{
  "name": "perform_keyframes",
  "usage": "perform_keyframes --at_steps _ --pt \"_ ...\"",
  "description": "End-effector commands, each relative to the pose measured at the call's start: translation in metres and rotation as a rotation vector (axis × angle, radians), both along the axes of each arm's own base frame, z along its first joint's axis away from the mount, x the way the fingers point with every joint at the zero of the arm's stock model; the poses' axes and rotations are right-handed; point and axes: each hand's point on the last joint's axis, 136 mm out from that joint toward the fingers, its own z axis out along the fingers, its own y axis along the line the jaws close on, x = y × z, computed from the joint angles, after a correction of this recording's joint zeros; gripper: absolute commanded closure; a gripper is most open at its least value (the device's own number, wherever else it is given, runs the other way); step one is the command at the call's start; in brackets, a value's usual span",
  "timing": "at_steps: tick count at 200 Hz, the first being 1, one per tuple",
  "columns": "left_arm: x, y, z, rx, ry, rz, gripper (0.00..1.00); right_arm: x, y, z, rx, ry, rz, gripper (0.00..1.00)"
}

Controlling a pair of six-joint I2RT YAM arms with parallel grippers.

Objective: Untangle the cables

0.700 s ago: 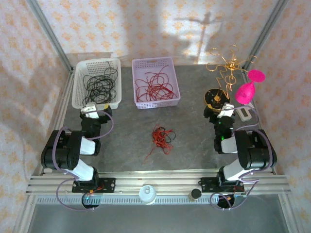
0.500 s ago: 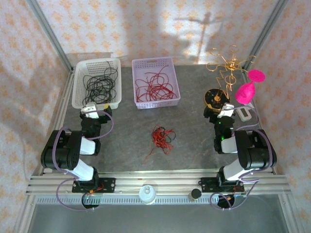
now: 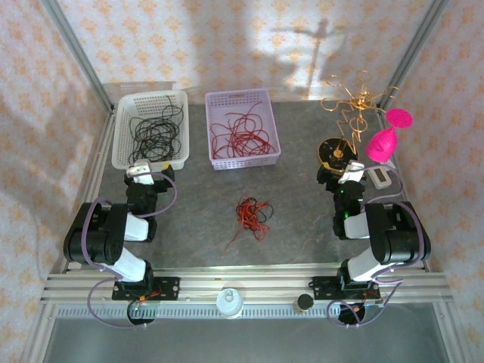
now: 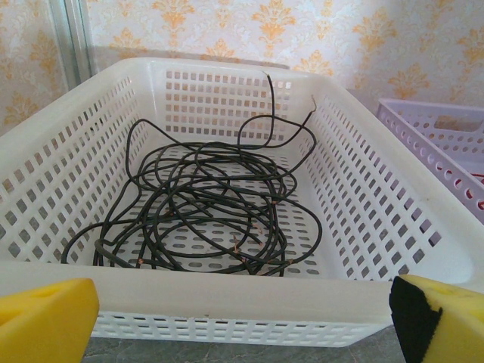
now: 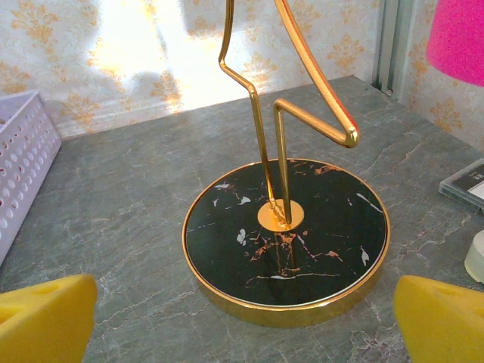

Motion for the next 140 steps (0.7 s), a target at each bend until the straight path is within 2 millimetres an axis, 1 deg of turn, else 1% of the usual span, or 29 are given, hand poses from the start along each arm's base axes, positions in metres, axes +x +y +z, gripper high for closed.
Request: perform_keyframes --at_steps 1,108,121,136,140 --pt "0.002 -0.003 0.008 0.02 -0.023 -0.008 0.01 0.003 -0.002 0.01 -0.004 -0.035 -0.009 0.0" --pt "0.002 -0.002 0.007 0.018 -0.023 -0.004 0.01 0.002 -0.002 0.01 -0.004 -0.033 -0.009 0.0" --pt "0.0 0.003 0.01 0.016 -0.031 0.033 0.01 0.0 0.0 0.012 -0.006 -0.044 0.005 0.0" --pt "-0.005 0.005 0.022 0.026 -0.05 0.073 0.01 -0.002 0.007 0.016 -0.028 -0.049 0.03 0.0" --pt "-0.007 0.006 0.025 0.03 -0.048 0.089 0.01 -0.003 0.007 0.02 -0.035 -0.054 0.024 0.0"
